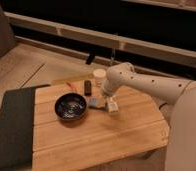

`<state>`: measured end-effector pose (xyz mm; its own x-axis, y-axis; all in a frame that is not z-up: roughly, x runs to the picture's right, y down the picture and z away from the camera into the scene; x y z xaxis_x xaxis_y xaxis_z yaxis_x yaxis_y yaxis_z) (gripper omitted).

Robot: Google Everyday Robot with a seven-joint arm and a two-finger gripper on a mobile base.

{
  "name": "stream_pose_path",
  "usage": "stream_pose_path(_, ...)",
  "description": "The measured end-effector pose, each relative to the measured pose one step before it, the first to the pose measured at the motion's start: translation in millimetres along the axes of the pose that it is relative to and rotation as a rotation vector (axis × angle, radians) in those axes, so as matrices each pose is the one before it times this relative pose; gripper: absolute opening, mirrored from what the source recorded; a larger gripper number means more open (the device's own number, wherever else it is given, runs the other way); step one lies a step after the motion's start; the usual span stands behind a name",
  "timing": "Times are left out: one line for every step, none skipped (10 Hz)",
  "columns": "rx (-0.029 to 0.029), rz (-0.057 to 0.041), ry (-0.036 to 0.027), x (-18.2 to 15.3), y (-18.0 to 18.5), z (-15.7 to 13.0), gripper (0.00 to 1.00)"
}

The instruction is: Place the white sponge in the ceramic cup

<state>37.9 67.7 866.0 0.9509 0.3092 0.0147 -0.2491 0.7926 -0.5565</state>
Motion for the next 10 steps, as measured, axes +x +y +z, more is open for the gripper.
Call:
stream_pose_path(-0.00099, -0.02679, 0.03518, 0.11, -6.57, 4.98, 0.65)
stream_pose_path(-0.00144, -0.01905, 0.0226, -1.21, -6.21, 3.46, 0.65)
stream_pose_path(-0.00414, -0.02924, 0.01892, -7.09, -10.8, 4.39, 0.65)
stream_pose_path(-0.00421, -0.01062, -0.00213, -6.09, -4.89, 2.63, 0.65)
stream_pose_path(-0.01097, -0.01096, -0.00449, -7.29, -2.94, 5.2, 0.65)
stream_pose_path(-0.0166, -0.01271, 0.00031, -6.23, -0.05, 8.16, 0.65)
stream_pose_path(-0.01791, -0.01389, 0.00417, -5.83, 2.47, 8.97, 0.65)
stream_pose_path(-0.01624, -0.01655, 0.00331, -6.66, 2.84, 8.83, 0.65)
stream_pose_path(-0.01543, -0.01285, 0.01081, -1.82, 2.52, 6.39, 0.65)
stream_pose_path(-0.01473, -0.01157, 0.00936, -2.03, 2.17, 5.64, 0.65)
